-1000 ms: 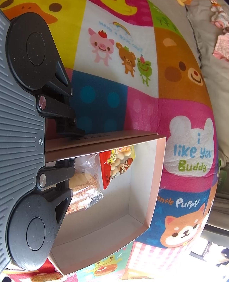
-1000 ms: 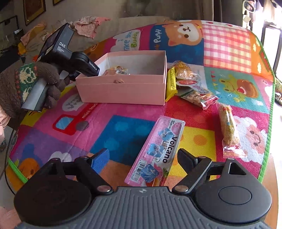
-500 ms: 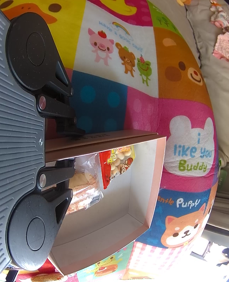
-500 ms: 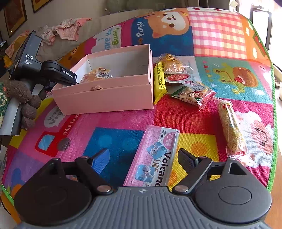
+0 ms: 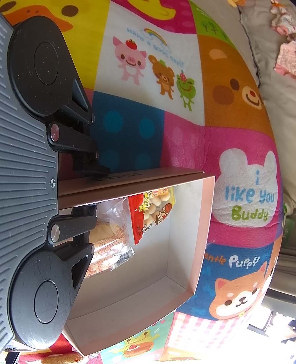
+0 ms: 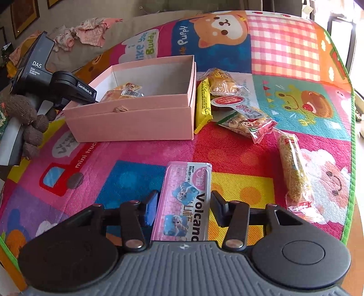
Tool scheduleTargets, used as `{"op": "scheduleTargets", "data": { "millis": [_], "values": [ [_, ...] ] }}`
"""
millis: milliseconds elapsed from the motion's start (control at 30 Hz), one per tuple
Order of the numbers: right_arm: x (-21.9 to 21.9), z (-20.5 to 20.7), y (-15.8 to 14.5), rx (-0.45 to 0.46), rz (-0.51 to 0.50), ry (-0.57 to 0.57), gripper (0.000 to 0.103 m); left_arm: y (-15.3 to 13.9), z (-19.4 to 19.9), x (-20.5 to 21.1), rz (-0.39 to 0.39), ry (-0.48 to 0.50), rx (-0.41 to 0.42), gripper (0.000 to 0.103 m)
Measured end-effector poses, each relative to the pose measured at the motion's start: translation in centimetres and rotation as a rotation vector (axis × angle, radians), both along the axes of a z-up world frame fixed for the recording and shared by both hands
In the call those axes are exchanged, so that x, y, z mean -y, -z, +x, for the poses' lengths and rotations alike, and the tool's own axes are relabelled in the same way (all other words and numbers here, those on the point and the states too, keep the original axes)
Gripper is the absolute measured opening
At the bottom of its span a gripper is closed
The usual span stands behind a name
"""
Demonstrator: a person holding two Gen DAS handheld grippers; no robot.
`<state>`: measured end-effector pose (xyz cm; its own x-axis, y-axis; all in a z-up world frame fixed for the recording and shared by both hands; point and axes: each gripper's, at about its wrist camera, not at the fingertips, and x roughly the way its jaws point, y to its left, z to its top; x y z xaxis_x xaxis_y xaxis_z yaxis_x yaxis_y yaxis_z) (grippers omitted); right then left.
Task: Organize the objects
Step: 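Carry the Volcano pack toward the pink box with the right gripper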
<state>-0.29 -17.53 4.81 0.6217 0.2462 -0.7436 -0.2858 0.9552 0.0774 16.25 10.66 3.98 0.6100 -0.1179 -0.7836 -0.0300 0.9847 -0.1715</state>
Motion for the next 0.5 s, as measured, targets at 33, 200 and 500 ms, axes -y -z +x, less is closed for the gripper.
{"op": "scheduleTargets", "data": {
  "millis": [33, 200, 500],
  "values": [
    [0.3, -0.3, 0.0, -0.001, -0.009, 0.005, 0.048, 0.0, 0.0, 0.0, 0.000, 0.000, 0.000, 0.019],
    [1.3, -1.4, -0.1, -0.010, -0.003, 0.035, 0.048, 0.0, 0.0, 0.0, 0.002, 0.000, 0.000, 0.019],
    [0.0, -0.8, 0.1, 0.015, -0.039, 0.027, 0.050, 0.0, 0.0, 0.1, 0.003, 0.001, 0.002, 0.019]
  ]
}}
